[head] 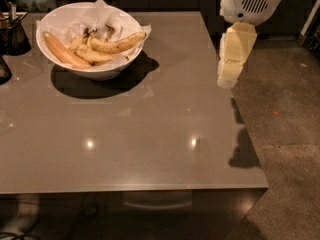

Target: Pick banana from white bowl

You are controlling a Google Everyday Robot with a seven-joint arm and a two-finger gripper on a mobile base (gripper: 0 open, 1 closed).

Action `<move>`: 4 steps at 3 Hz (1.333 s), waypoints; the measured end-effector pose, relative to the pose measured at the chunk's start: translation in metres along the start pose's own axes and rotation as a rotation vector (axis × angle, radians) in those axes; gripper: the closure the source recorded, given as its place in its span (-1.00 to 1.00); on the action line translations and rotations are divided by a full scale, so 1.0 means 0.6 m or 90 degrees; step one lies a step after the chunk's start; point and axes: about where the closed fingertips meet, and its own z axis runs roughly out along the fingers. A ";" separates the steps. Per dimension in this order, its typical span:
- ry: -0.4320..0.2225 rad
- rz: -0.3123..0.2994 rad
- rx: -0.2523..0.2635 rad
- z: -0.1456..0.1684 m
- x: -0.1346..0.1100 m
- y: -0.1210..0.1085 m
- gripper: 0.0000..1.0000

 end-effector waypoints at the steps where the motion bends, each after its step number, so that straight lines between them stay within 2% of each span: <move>1: -0.003 -0.044 0.008 0.024 -0.076 -0.068 -1.00; 3: -0.039 -0.059 0.047 0.019 -0.115 -0.092 -1.00; 4: -0.026 -0.097 0.067 0.026 -0.154 -0.130 -1.00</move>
Offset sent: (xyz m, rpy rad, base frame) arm 0.0422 0.0308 0.0019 -0.0144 -0.0133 0.0543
